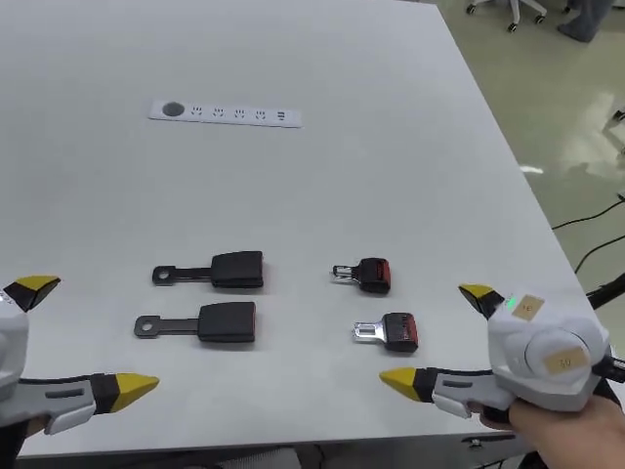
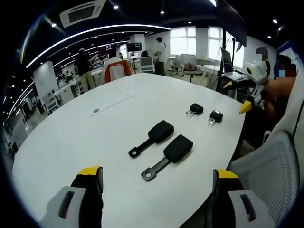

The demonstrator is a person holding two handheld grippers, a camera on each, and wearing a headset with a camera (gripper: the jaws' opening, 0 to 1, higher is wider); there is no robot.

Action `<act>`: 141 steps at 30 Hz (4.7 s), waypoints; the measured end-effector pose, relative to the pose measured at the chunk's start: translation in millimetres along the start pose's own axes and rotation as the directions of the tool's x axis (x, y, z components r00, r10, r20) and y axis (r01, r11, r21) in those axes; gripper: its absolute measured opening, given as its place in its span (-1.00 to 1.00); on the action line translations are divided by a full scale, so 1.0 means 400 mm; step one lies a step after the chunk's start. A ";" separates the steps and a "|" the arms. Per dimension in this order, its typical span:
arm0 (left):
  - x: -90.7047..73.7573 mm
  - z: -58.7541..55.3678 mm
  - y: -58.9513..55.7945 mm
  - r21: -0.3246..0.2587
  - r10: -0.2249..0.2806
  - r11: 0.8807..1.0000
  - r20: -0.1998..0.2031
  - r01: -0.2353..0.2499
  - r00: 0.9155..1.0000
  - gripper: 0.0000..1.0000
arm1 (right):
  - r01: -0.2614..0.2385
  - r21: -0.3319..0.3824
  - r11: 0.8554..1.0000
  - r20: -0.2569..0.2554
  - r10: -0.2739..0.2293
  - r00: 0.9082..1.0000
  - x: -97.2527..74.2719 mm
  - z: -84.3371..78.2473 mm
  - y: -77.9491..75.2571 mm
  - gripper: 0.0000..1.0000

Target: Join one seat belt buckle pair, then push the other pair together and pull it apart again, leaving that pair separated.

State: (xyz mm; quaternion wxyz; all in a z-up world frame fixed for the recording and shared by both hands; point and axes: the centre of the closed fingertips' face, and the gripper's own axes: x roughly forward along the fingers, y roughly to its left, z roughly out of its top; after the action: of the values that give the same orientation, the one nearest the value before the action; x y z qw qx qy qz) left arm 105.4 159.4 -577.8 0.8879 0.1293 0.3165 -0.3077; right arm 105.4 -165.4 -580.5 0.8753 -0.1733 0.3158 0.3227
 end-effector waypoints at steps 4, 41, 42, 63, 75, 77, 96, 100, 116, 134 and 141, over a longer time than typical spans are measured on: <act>0.002 0.000 -0.003 0.011 -0.006 1.000 -0.006 0.006 1.000 0.96 | -0.002 -0.007 1.000 0.005 0.002 1.000 0.001 0.003 0.002 0.83; 0.039 0.012 -0.050 0.149 -0.106 0.982 -0.071 0.116 0.992 0.76 | -0.092 -0.124 0.988 -0.076 0.083 0.994 0.021 -0.024 0.004 0.37; 0.041 0.016 -0.058 0.151 -0.116 0.980 -0.074 0.126 0.990 0.74 | -0.111 -0.128 0.985 -0.083 0.101 0.991 0.028 -0.032 0.007 0.31; 0.158 -0.002 -0.114 0.234 -0.260 0.923 -0.204 0.305 0.944 0.36 | -0.215 -0.197 0.956 -0.150 0.187 0.971 0.097 -0.064 -0.004 0.06; 0.253 0.015 -0.135 0.280 -0.337 0.871 -0.253 0.402 0.907 0.14 | -0.295 -0.229 0.928 -0.223 0.245 0.943 0.140 -0.096 -0.032 -0.06; 0.266 0.019 -0.136 0.300 -0.353 0.858 -0.248 0.418 0.902 0.08 | -0.316 -0.234 0.919 -0.239 0.261 0.935 0.150 -0.105 -0.037 -0.08; 0.335 -0.016 -0.139 0.357 -0.406 0.787 -0.313 0.503 0.858 -0.19 | -0.455 -0.288 0.842 -0.367 0.342 0.865 0.199 -0.178 -0.043 -0.29; 0.350 -0.038 -0.141 0.364 -0.417 0.769 -0.337 0.525 0.844 -0.22 | -0.469 -0.308 0.828 -0.384 0.344 0.857 0.202 -0.182 -0.037 -0.27; 0.368 -0.058 -0.140 0.463 -0.415 0.670 -0.414 0.580 0.810 -0.33 | -0.520 -0.353 0.778 -0.428 0.359 0.829 0.220 -0.198 -0.041 -0.33; 0.372 -0.060 -0.143 0.466 -0.424 0.646 -0.439 0.604 0.792 -0.33 | -0.541 -0.391 0.745 -0.448 0.360 0.818 0.227 -0.193 -0.035 -0.33; 0.375 -0.062 -0.143 0.468 -0.421 0.645 -0.442 0.604 0.792 -0.33 | -0.540 -0.393 0.744 -0.422 0.376 0.825 0.237 -0.170 0.000 -0.34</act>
State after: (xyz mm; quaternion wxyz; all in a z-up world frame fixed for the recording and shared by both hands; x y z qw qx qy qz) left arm 149.1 55.8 -695.1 0.6195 0.3451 0.3567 -0.6082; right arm 131.6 -156.9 -693.8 0.6300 -0.3570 0.3906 0.5684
